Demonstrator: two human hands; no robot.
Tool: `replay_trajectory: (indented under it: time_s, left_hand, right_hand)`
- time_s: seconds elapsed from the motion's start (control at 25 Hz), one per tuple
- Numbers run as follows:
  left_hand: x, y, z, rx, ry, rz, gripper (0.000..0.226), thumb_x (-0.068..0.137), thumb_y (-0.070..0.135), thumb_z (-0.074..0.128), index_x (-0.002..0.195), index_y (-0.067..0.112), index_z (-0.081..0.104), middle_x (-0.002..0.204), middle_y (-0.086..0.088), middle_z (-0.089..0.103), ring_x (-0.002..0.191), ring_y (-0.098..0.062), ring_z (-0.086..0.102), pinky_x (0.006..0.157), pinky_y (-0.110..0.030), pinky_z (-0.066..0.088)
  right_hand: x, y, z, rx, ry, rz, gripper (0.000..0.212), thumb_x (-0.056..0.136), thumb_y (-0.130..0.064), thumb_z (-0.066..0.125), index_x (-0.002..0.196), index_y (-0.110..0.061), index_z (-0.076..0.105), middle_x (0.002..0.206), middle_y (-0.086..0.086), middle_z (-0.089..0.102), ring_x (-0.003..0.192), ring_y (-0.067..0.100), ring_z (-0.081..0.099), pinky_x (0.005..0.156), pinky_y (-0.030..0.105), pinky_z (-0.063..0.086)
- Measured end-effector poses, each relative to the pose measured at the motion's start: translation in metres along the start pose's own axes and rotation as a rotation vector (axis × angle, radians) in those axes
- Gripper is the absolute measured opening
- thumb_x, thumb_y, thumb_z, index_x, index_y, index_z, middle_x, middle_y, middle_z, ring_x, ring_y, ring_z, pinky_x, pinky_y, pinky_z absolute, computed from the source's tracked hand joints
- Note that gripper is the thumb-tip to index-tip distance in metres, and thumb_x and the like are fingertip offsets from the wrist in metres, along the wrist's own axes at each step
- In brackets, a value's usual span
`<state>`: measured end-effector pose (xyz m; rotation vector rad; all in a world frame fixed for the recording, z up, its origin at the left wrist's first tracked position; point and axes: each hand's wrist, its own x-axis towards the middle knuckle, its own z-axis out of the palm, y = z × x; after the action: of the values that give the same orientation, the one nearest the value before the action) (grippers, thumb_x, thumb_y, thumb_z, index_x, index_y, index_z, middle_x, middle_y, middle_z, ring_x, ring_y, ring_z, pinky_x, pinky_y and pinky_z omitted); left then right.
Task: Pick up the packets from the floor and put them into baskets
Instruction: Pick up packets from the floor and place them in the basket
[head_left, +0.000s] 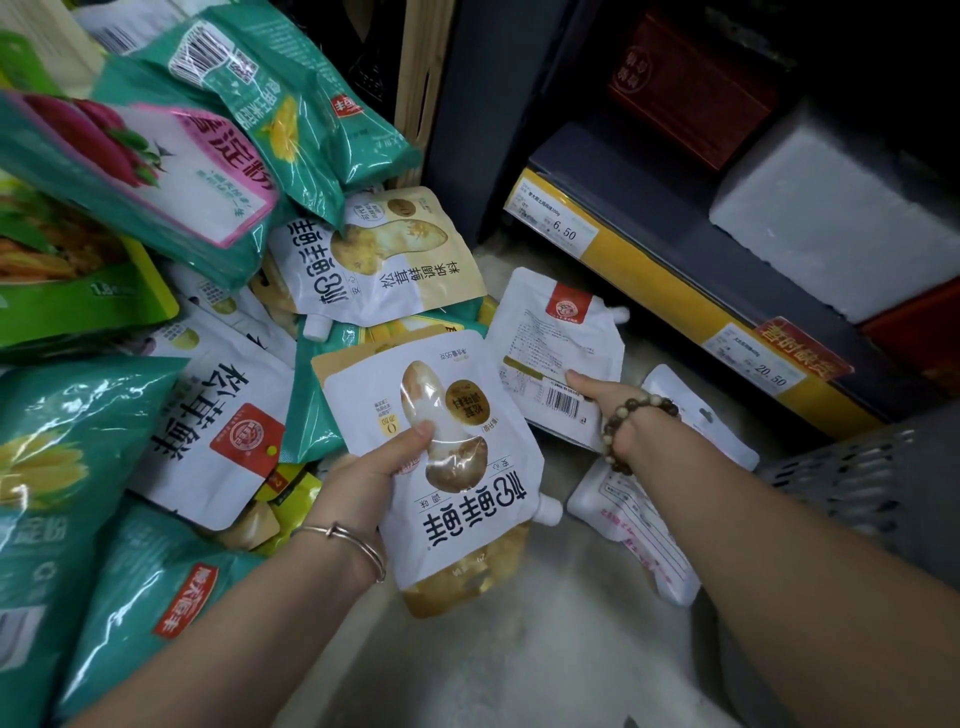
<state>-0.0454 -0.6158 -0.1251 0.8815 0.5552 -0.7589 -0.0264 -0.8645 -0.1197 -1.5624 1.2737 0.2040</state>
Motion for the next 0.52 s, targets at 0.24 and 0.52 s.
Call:
replay_trajectory:
  time_s: [0.24, 0.52]
  left_hand:
    - [-0.02, 0.009, 0.007, 0.029, 0.058, 0.085, 0.026, 0.065, 0.015, 0.078, 0.089, 0.011, 0.071, 0.084, -0.015, 0.073, 0.067, -0.033, 0.07, 0.052, -0.04, 0.056]
    - [-0.062, 0.037, 0.013, 0.099, 0.023, 0.153, 0.035, 0.055, 0.026, 0.08, 0.085, 0.011, 0.071, 0.08, -0.016, 0.073, 0.064, -0.031, 0.071, 0.053, -0.043, 0.056]
  right_hand:
    - [-0.035, 0.005, -0.029, 0.052, -0.045, -0.344, 0.019, 0.075, -0.007, 0.075, 0.081, -0.023, 0.064, 0.066, -0.008, 0.07, 0.056, 0.01, 0.068, 0.046, 0.021, 0.051]
    - [-0.1, 0.019, -0.05, 0.109, -0.082, -0.435, 0.022, 0.076, 0.005, 0.069, 0.085, -0.015, 0.064, 0.07, -0.005, 0.07, 0.055, 0.009, 0.067, 0.045, 0.02, 0.05]
